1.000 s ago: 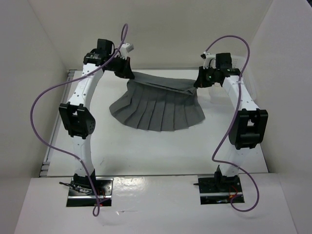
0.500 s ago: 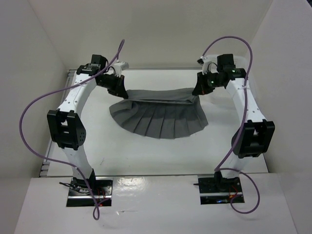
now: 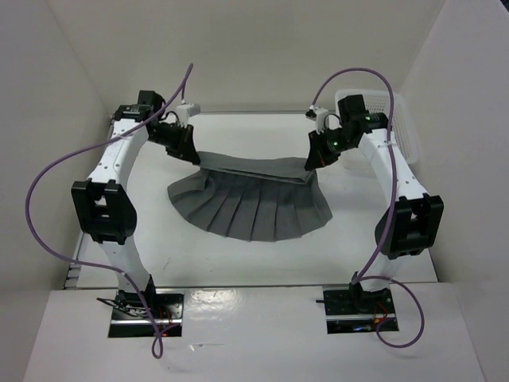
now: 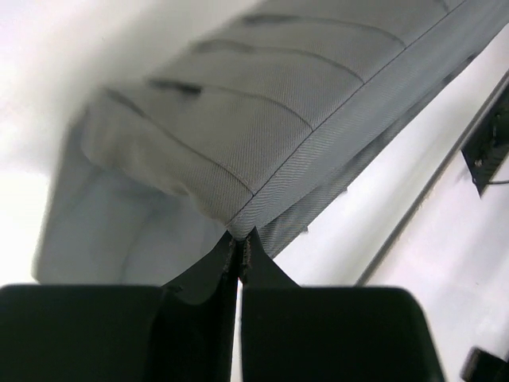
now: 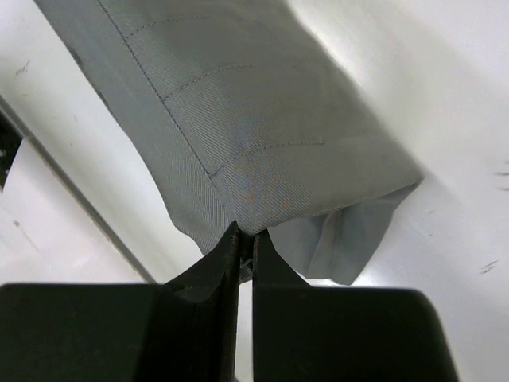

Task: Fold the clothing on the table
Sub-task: Fold the skirt

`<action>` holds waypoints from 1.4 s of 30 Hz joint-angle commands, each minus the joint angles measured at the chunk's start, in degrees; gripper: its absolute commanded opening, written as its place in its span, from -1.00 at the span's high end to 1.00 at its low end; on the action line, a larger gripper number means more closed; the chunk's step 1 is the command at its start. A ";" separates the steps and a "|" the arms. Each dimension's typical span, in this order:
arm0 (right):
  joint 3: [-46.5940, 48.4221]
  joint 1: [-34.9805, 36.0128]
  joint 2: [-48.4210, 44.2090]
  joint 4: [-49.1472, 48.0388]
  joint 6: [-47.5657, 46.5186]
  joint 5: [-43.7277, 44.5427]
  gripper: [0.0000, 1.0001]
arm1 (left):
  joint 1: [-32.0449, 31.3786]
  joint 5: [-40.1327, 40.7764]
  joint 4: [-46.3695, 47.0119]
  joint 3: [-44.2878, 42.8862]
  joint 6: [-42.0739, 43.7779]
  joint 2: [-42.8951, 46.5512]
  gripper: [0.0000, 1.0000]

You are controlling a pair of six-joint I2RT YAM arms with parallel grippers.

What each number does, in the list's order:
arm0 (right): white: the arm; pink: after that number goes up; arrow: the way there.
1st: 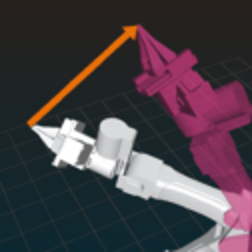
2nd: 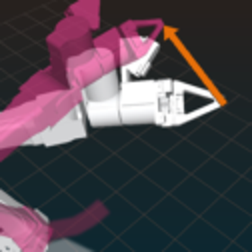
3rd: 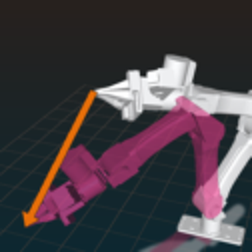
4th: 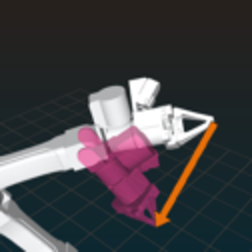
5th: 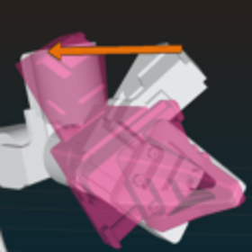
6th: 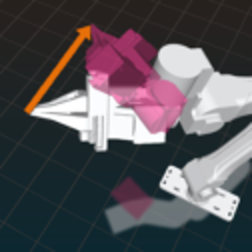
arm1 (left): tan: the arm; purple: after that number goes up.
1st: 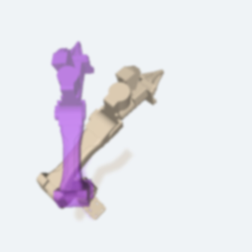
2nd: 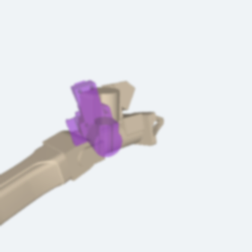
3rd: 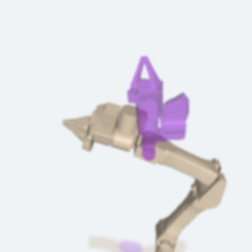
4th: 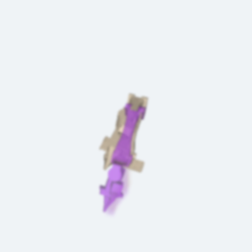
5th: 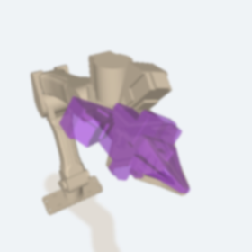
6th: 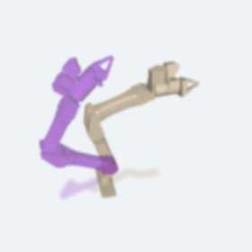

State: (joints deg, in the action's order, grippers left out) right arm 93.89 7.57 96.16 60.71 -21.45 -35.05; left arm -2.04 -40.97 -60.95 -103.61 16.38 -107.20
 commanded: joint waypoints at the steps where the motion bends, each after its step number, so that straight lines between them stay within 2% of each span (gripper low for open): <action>1: 6.72 -1.33 -2.91 -2.34 1.23 3.41 1.00 | 1.69 0.45 1.09 -7.98 1.55 0.67 1.00; 6: 14.30 -1.86 -2.91 -1.30 1.77 3.41 1.00 | 1.69 -1.65 1.62 -15.12 0.93 4.26 1.00; 11: 18.44 -1.86 -5.36 3.45 -1.30 -1.08 1.00 | 1.69 -4.56 1.62 -15.65 1.46 11.11 1.00; 23: 13.60 0.25 -17.40 10.31 -5.53 -1.60 1.00 | 1.16 -0.78 2.24 -5.64 2.51 31.69 1.00; 29: 10.45 0.25 -24.35 9.78 -6.06 -1.60 1.00 | 1.16 -0.78 3.37 3.41 2.51 41.70 1.00; 37: 7.98 0.25 -26.02 10.31 -6.06 -2.31 1.00 | 1.16 -1.30 2.33 6.58 2.51 44.44 0.99; 42: 5.69 0.25 -21.37 9.69 -6.06 -2.31 1.00 | 1.16 -2.62 3.64 8.60 1.99 38.48 0.96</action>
State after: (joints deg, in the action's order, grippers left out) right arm 100.82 8.45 72.12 69.76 -25.71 -41.34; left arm -1.72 -44.75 -59.94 -96.20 16.60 -65.41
